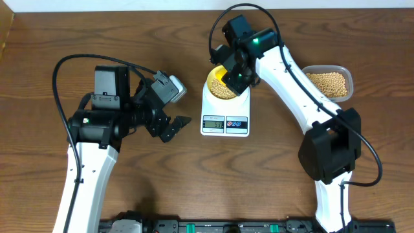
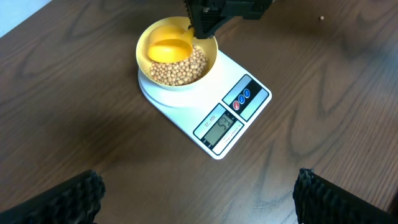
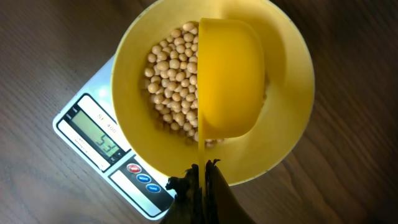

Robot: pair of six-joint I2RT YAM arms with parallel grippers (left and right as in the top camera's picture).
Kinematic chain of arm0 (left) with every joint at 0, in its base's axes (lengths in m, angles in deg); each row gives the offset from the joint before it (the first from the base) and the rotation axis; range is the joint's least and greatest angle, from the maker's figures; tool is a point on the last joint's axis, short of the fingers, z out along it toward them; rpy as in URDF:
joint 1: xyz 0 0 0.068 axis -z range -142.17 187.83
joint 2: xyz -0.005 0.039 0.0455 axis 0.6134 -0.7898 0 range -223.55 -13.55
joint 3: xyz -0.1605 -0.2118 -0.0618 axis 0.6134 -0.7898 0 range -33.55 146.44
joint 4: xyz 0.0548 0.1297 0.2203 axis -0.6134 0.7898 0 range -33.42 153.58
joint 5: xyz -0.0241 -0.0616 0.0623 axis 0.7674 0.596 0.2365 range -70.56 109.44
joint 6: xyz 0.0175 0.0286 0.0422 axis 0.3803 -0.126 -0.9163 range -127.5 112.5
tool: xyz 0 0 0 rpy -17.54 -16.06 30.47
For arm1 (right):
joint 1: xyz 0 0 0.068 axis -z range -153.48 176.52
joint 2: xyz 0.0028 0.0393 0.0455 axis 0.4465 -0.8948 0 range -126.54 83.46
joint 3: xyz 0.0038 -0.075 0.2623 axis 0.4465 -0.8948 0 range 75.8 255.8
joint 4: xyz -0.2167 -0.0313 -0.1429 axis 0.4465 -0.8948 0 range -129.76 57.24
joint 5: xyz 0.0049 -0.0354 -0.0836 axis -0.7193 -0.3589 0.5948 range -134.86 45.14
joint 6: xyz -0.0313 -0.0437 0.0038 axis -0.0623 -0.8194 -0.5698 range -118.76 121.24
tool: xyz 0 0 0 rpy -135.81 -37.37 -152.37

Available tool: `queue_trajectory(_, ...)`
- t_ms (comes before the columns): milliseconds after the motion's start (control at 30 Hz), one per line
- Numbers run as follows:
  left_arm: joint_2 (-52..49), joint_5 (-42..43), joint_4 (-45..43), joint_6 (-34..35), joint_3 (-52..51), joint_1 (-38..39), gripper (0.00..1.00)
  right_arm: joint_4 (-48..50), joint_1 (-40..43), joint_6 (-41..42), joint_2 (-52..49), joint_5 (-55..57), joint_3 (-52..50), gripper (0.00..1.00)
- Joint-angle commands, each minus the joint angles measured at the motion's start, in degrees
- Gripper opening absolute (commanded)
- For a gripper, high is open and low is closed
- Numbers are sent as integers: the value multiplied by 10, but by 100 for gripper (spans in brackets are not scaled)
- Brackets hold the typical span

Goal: Scoop item into bowl and weigh 50g on scale
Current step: 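Tip the scoop into the bowl with the right gripper to pour soybeans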

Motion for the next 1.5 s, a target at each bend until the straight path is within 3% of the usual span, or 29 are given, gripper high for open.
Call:
queue_trajectory(0, 0, 5, 0, 7, 9, -2, 99, 0, -5, -7, -9, 9, -1, 1)
queue_trajectory(1467, 0, 5, 0, 7, 8, -2, 99, -20, -18, 3, -9, -5, -5, 1)
